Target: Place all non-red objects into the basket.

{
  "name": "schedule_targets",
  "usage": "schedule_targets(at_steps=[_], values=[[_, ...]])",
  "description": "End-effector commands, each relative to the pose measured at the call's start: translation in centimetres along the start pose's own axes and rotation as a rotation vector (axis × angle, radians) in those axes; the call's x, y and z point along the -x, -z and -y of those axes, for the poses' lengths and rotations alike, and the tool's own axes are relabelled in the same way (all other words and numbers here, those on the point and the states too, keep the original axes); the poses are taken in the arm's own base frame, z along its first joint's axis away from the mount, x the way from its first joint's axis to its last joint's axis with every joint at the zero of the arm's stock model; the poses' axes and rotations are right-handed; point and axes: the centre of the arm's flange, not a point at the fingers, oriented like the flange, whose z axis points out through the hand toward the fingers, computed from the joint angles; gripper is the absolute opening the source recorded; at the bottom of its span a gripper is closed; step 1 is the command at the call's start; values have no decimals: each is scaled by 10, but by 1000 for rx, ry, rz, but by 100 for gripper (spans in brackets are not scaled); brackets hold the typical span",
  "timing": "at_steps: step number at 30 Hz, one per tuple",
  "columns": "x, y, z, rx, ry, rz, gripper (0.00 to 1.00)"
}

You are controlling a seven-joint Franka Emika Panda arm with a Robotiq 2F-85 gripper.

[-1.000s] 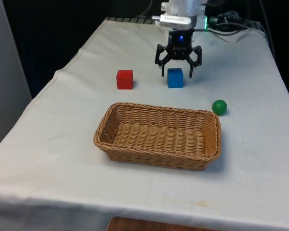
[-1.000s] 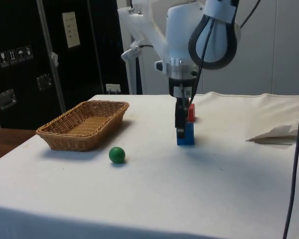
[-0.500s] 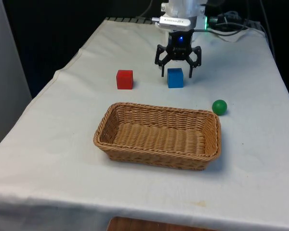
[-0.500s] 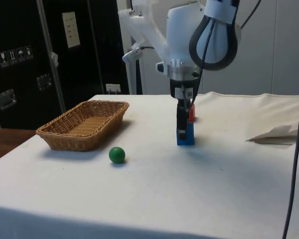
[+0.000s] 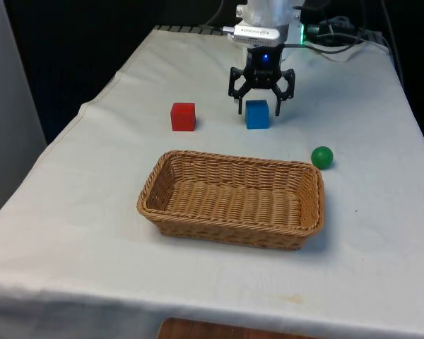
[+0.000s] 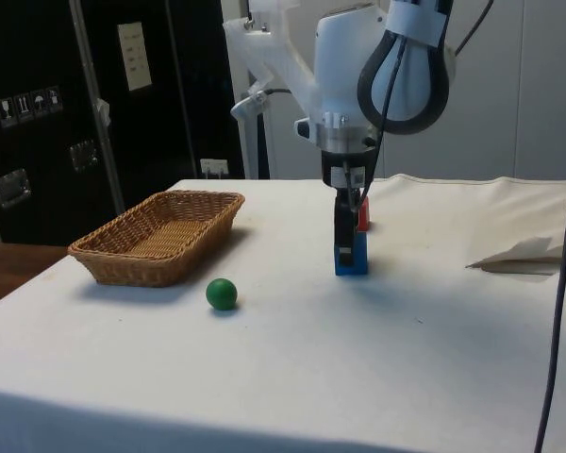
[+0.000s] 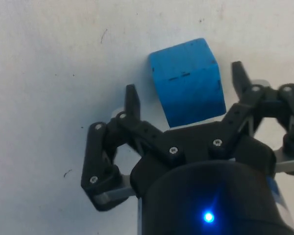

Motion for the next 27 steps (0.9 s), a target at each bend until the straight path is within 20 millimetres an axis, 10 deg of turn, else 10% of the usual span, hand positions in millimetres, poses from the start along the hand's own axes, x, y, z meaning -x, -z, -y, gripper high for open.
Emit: schedule_targets(at_steps=[1,8,27], values=[[0,0,0,0,0,0,69],[0,0,0,0,-1,0,1],[-21,23,-2,-7,-16,-30,2]])
